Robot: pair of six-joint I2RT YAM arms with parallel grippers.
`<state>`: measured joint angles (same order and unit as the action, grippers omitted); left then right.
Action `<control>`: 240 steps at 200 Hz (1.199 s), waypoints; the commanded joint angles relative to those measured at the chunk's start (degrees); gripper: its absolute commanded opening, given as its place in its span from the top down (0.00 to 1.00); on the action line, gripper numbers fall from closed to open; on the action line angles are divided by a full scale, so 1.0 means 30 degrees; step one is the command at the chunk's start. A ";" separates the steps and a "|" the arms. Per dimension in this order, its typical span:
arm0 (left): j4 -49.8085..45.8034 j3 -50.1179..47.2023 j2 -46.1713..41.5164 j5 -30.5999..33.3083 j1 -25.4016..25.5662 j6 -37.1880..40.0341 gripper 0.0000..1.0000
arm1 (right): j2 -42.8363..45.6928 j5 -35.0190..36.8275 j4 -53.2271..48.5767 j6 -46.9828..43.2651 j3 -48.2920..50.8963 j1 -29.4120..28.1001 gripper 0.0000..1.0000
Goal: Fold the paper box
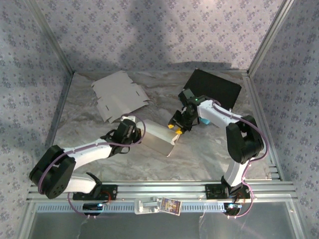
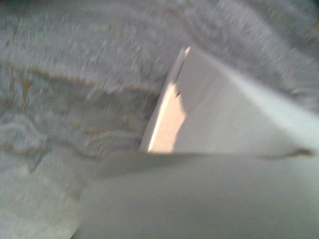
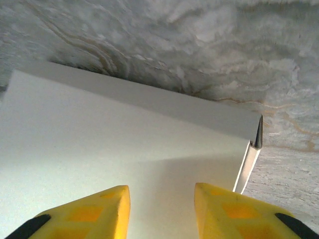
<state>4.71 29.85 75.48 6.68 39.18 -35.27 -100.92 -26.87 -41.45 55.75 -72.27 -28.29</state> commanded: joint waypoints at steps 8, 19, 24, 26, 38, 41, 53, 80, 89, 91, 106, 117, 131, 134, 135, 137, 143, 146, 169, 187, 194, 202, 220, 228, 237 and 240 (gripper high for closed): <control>-0.1368 -0.0477 -0.0838 -0.0470 0.0181 -0.0815 0.88 | 0.0178 0.0137 0.0632 0.0314 0.0771 -0.0361 0.65; -0.1951 -0.0621 -0.1347 -0.0597 0.0182 -0.1072 0.82 | 0.0193 0.0277 0.0699 0.0274 0.0969 -0.0540 0.66; -0.2286 -0.0686 -0.1636 -0.0692 0.0181 -0.1184 0.79 | 0.0242 0.0427 0.0695 0.0285 0.1072 -0.0635 0.66; -0.2438 -0.0704 -0.1775 -0.0722 0.0182 -0.1250 0.78 | 0.0287 0.0497 0.0693 0.0285 0.1102 -0.0673 0.66; -0.3423 -0.0811 -0.2648 -0.0915 0.0175 -0.1575 0.74 | 0.0606 0.1055 0.0686 0.0310 0.1151 -0.0786 0.66; -0.3666 -0.0834 -0.2912 -0.0963 0.0178 -0.1685 0.73 | 0.0717 0.1199 0.0666 0.0314 0.1151 -0.0785 0.66; -0.4575 -0.0975 -0.3926 -0.1238 0.0211 -0.2152 0.68 | 0.1104 0.1712 0.0654 0.0367 0.1151 -0.0785 0.67; -0.7281 -0.0791 -0.5993 -0.1962 0.0216 -0.3297 0.60 | 0.1628 0.2640 0.0319 0.0243 0.1127 -0.0712 0.67; -0.8310 -0.0552 -0.6736 -0.2195 0.0233 -0.3635 0.58 | 0.1676 0.2815 0.0315 0.0176 0.1078 -0.0718 0.67; -0.8543 -0.0487 -0.6932 -0.2233 0.0239 -0.3730 0.58 | 0.1656 0.2808 0.0290 0.0148 0.1052 -0.0716 0.67; -1.0428 0.0190 -0.8314 -0.2332 0.0230 -0.4425 0.56 | 0.1638 0.2799 0.0289 0.0020 0.0960 -0.0729 0.67; -1.1756 0.0967 -0.9215 -0.2247 0.0240 -0.4872 0.55 | 0.1639 0.2776 0.0283 0.0035 0.0947 -0.0737 0.67; -1.3198 0.2382 -0.9941 -0.1932 0.0204 -0.5266 0.53 | 0.1733 0.2873 0.0311 0.0064 0.0993 -0.0815 0.68; -1.3537 0.2777 -0.9954 -0.1804 0.0167 -0.5328 0.52 | 0.1751 0.2913 0.0308 0.0078 0.0981 -0.0822 0.68; -1.3647 0.2845 -0.9955 -0.1781 0.0160 -0.5341 0.52 | 0.1759 0.2932 0.0295 0.0079 0.0978 -0.0822 0.68; -1.3884 0.3189 -0.9934 -0.1748 0.0104 -0.5373 0.52 | 0.1786 0.2984 0.0256 0.0065 0.0976 -0.0823 0.68; -1.4396 0.4085 -0.9706 -0.1588 -0.0048 -0.5353 0.51 | 0.1850 0.3090 0.0181 0.0107 0.0953 -0.0807 0.68; -1.4863 0.4619 -0.9533 -0.1553 -0.0154 -0.5295 0.51 | 0.1909 0.3145 0.0138 0.0105 0.0946 -0.0806 0.68; -1.6797 0.8450 -0.7015 -0.1861 -0.1982 -0.4256 0.49 | 0.2220 0.3379 -0.0248 0.0187 0.0858 -0.0771 0.67; -1.7232 1.0846 -0.4235 -0.3193 -0.3843 -0.3080 0.48 | 0.2518 0.3610 -0.0671 0.0288 0.0811 -0.0733 0.67; -1.7272 1.1700 -0.3091 -0.3637 -0.4309 -0.2354 0.49 | 0.2686 0.3634 -0.0859 0.0378 0.0814 -0.0698 0.67; -1.7278 1.2599 -0.1850 -0.3849 -0.4549 -0.1559 0.48 | 0.2909 0.3611 -0.1082 0.0476 0.0827 -0.0664 0.65; -1.7018 1.3951 0.0638 -0.4682 -0.5047 -0.0067 0.48 | 0.3395 0.3056 -0.1296 0.0940 0.1063 -0.0665 0.62; -1.6839 1.4216 0.1662 -0.5091 -0.5256 0.0425 0.49 | 0.3626 0.2630 -0.1046 0.1342 0.1150 -0.0729 0.60; -1.6476 1.4370 0.2620 -0.5608 -0.5401 0.0941 0.49 | 0.3947 0.2045 -0.0583 0.1863 0.2130 -0.0864 0.59; -1.6339 1.4368 0.2811 -0.5728 -0.5412 0.1120 0.49 | 0.4006 0.1868 -0.0434 0.2053 0.2265 -0.0938 0.58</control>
<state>-42.46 71.11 78.19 -5.04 24.03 -39.35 -91.94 -17.98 -41.89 57.76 -68.75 -30.52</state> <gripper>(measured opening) 0.512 0.403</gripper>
